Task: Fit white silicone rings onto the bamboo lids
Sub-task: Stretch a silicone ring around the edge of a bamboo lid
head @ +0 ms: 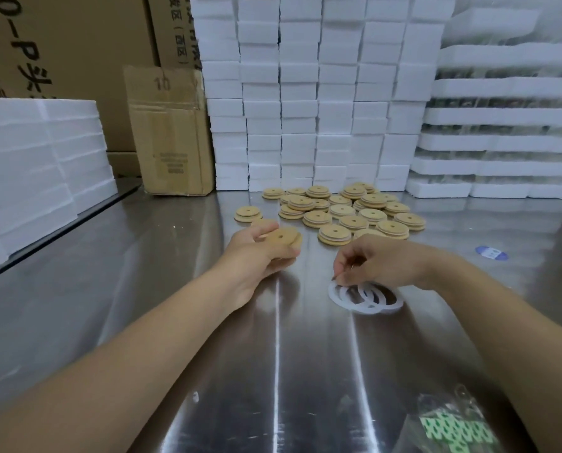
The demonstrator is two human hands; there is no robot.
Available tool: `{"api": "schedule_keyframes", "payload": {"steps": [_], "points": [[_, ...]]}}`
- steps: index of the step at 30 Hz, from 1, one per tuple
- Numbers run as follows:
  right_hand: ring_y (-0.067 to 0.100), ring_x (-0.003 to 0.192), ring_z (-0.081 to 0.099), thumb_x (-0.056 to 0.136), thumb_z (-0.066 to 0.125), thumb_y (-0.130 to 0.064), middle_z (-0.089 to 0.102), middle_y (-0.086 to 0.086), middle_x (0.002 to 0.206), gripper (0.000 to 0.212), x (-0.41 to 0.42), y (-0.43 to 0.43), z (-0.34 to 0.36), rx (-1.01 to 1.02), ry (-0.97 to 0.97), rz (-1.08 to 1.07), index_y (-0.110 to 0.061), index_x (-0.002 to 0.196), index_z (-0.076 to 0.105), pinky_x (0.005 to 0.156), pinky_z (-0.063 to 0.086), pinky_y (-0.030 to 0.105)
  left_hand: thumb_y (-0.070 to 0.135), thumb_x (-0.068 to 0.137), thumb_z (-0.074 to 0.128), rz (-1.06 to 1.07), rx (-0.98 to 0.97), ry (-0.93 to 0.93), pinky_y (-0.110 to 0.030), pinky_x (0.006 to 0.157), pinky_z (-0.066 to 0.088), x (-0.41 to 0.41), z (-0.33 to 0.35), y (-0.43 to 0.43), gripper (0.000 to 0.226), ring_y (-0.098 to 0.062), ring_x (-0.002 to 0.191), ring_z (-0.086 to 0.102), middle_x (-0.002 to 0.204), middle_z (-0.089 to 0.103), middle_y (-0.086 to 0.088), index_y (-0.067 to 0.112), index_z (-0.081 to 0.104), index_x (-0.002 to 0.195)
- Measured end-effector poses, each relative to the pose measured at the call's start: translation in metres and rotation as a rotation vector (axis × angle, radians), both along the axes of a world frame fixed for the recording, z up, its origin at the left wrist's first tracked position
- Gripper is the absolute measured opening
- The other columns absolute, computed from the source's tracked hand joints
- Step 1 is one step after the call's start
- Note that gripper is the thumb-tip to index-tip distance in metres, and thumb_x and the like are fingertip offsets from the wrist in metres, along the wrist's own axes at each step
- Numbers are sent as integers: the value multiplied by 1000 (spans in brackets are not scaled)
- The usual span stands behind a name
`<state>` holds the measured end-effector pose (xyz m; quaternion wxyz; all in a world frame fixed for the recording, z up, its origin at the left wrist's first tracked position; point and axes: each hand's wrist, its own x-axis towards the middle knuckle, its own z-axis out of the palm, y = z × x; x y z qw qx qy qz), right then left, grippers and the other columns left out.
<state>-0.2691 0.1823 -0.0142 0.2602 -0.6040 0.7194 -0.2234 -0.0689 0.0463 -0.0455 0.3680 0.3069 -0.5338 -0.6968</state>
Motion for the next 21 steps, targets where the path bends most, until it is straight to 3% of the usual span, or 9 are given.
{"api": "schedule_keyframes", "payload": {"steps": [2, 6, 9, 12, 16, 19, 21], "points": [[13, 80, 69, 98, 71, -13, 78, 2, 89, 9, 7, -2, -1, -24, 20, 0, -18, 92, 75, 83, 57, 37, -14, 81, 82, -43, 42, 33, -28, 78, 64, 0, -2, -2, 65, -26, 102, 78, 128, 69, -19, 8, 63, 139], [14, 76, 60, 99, 71, -11, 70, 1, 84, 6, 23, -8, -1, -175, -41, -1, -17, 101, 71, 73, 50, 31, -4, 86, 64, -94, 146, 135, -36, 78, 66, 1, 0, -9, 46, -32, 113, 73, 133, 63, -11, 7, 68, 130], [14, 77, 61, 97, 73, -8, 72, 1, 83, 9, 30, -14, -2, -397, -185, -27, -14, 103, 72, 72, 47, 27, 9, 70, 58, -161, 147, 155, -46, 86, 66, 4, 1, -10, 60, -35, 107, 78, 137, 64, -14, 5, 69, 128], [18, 81, 69, 93, 78, -5, 76, 9, 91, 9, 32, -17, -4, -578, -266, -67, -11, 100, 73, 79, 53, 26, 12, 70, 57, -282, 52, 96, -53, 92, 64, 4, 4, -5, 62, -35, 107, 78, 137, 67, -15, 6, 73, 129], [11, 76, 67, 91, 80, -3, 74, -5, 82, 10, 30, -21, -8, -668, -318, -104, -10, 94, 74, 72, 52, 17, 9, 79, 65, -377, -114, 3, -53, 97, 62, 2, 5, 2, 52, -35, 120, 73, 130, 75, -12, 16, 77, 129], [17, 76, 68, 90, 80, -3, 75, -4, 81, 11, 29, -22, -10, -687, -359, -119, -11, 94, 74, 74, 56, 23, 6, 85, 81, -339, -250, -37, -48, 95, 64, 1, 2, 8, 52, -27, 118, 74, 131, 74, -7, 22, 74, 133], [19, 79, 69, 90, 80, -2, 76, 3, 86, 12, 31, -21, -11, -703, -346, -119, -12, 94, 74, 77, 57, 27, 0, 91, 80, -284, -327, -48, -48, 92, 65, -2, 0, 11, 48, -26, 117, 74, 131, 74, -3, 23, 74, 133]]}}
